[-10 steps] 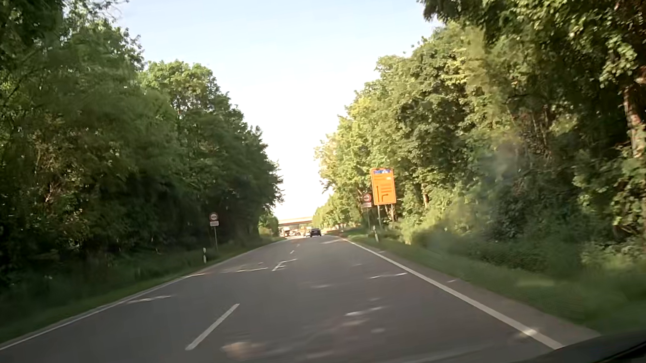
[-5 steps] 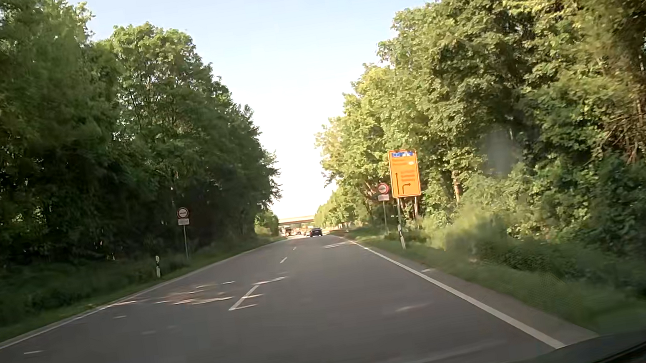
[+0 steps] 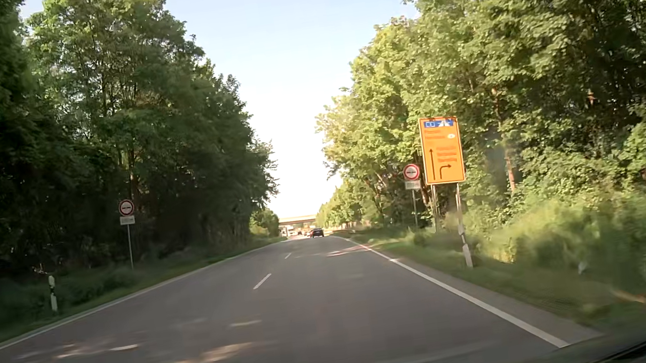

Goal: Follow the waypoints while adhering to traffic rules and regulations

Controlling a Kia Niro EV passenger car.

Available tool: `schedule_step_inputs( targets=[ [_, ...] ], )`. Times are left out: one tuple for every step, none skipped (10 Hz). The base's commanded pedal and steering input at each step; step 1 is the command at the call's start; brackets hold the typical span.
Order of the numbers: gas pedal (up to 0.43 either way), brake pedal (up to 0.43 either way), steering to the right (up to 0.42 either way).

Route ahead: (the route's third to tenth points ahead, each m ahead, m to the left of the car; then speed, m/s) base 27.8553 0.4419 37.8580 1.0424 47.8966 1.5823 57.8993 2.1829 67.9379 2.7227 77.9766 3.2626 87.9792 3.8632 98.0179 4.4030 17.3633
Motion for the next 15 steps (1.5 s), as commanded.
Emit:
schedule_step_inputs(
  targets=[
    [0.039,0.0,-0.002],
    [0.039,0.0,-0.002],
    [0.039,0.0,-0.002],
    [0.039,0.0,-0.002],
    [0.039,0.0,-0.002],
    [0.039,0.0,-0.002],
    [0.039,0.0,-0.002],
    [0.039,0.0,-0.002],
    [0.039,0.0,-0.002],
    [0.039,0.0,-0.002],
    [0.039,0.0,-0.002],
    [0.039,0.0,-0.002],
    [0.047,0.0,-0.002],
    [0.047,0.0,-0.002],
    [0.047,0.0,-0.002]
  ],
)
